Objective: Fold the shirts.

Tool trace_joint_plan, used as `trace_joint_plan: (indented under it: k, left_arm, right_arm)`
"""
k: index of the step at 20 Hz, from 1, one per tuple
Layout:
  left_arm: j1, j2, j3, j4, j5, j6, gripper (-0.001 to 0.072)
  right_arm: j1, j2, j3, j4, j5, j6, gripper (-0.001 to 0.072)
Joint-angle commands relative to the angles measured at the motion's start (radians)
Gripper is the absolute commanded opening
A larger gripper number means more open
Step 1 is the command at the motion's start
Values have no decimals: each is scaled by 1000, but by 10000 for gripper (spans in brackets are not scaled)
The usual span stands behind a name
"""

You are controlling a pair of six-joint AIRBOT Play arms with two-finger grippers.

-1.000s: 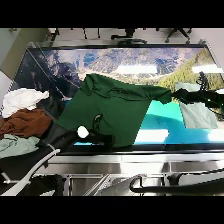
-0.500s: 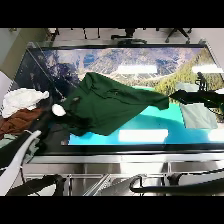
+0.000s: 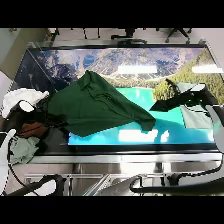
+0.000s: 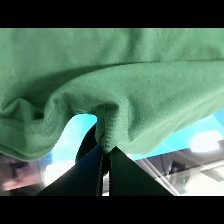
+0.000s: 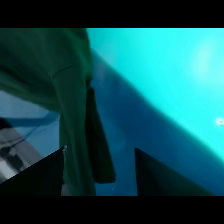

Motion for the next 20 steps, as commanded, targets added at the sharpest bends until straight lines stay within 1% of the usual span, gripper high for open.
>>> trace_joint_plan:
  k: [1, 2, 3, 4, 5, 6, 8, 9, 11, 13, 15, 16, 18, 20]
  left_arm:
    - [61, 2, 1, 6, -8, 24, 13]
    - [68, 2, 1, 6, -12, 24, 13]
    - [71, 2, 1, 6, -18, 29, 13]
    - [70, 2, 1, 6, -24, 35, 13]
    - [70, 2, 1, 6, -27, 37, 13]
    - [70, 2, 1, 5, -33, 40, 13]
    - [70, 3, 11, 0, -54, 39, 13]
    - [71, 7, 39, -14, -93, 39, 12]
    - [71, 55, 160, -106, -189, 42, 12]
    - [71, 141, 362, -215, -225, 37, 12]
    - [71, 219, 634, -286, -212, 21, 12]
    - [70, 249, 789, -290, -185, 0, 12]
    - [70, 281, 1070, -261, -109, -57, 11]
    - [70, 296, 1291, -203, -51, -89, 10]
  right_arm:
    - [92, -1, -29, -17, 113, 37, 443]
    - [119, -1, -43, -18, 124, 45, 435]
    - [147, -1, -56, -18, 127, 45, 364]
    - [176, -2, -66, -26, 124, 45, 202]
    - [201, -2, -69, -33, 108, 60, 150]
    - [217, -1, -69, -31, 89, 72, 20]
    - [227, 8, -53, 6, 79, 73, 18]
    - [220, 25, -30, 54, 85, 77, 17]
    - [181, 91, 61, 216, 97, 75, 17]
    - [100, 168, 219, 422, 85, 68, 17]
    - [-19, 247, 423, 626, 26, 68, 17]
    - [-77, 282, 513, 683, -18, 68, 16]
    - [-179, 357, 647, 736, -151, 93, 16]
    - [-234, 447, 698, 755, -300, 98, 17]
